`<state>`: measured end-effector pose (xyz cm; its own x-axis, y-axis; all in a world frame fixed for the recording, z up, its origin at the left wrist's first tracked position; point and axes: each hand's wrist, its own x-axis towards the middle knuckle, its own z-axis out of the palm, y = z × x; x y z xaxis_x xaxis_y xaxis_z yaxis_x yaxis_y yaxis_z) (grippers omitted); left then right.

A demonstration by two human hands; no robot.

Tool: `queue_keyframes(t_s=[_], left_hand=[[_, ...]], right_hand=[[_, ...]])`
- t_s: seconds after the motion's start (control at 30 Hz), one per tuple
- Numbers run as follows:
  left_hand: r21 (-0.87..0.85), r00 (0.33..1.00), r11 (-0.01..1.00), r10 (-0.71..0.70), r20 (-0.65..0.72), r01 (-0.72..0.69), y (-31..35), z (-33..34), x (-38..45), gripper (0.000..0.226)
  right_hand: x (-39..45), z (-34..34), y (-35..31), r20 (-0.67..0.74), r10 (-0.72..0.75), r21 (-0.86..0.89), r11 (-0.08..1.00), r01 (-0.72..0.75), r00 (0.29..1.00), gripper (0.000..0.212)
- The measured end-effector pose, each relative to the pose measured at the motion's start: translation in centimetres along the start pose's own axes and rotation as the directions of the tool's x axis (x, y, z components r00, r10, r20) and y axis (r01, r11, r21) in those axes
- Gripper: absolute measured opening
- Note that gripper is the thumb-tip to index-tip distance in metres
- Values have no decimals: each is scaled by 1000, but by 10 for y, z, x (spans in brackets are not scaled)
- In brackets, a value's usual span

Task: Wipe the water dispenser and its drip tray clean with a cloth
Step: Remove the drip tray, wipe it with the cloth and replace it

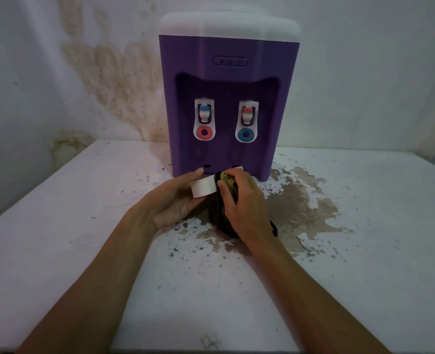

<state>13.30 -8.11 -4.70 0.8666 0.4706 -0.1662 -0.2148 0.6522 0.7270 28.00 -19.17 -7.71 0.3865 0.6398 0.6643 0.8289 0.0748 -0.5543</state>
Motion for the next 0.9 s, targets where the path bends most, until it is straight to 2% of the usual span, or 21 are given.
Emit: queue_keyframes(t_s=[0.07,0.13,0.23,0.3,0.37,0.5,0.6,0.63,0.7,0.8,0.9], left_hand=[[124,1000,992,26,-14,-24,-3,3,-1,72],[241,996,970,61,-62,-45,-5,4,-2,59],[285,985,956,108,-132,-67,-5,4,1,46],[336,983,939,123,-138,-70,-4,6,1,40],[357,982,932,125,-143,-67,-4,8,0,39],[321,969,944,148,-199,-79,-6,12,-3,40],[349,974,935,139,-178,-70,-7,17,-4,49],[349,976,935,135,-171,-68,-7,18,-4,52],[338,976,938,138,-170,-74,-7,18,-4,54],[325,968,942,156,-197,-86,-7,16,-2,45],[349,966,934,159,-204,-80,-5,14,-2,39]], right_hand=[[-1,0,-2,-11,13,-16,1000,-13,1000,26],[-1,1,-3,-24,17,-10,1000,-17,1000,25],[-1,-1,-6,-23,-47,24,999,47,999,26],[-1,-3,-7,-10,-122,60,991,122,993,26],[0,-2,-5,4,-133,73,988,133,991,26],[7,1,8,-18,12,10,1000,-12,1000,21],[11,-3,15,-77,191,-37,980,-194,979,21],[11,-5,16,-94,210,-46,976,-215,973,21],[8,-9,13,-101,145,-50,987,-151,984,22],[2,-6,-1,-28,-40,6,999,40,999,23],[1,-1,-6,14,-127,32,991,126,992,25]])
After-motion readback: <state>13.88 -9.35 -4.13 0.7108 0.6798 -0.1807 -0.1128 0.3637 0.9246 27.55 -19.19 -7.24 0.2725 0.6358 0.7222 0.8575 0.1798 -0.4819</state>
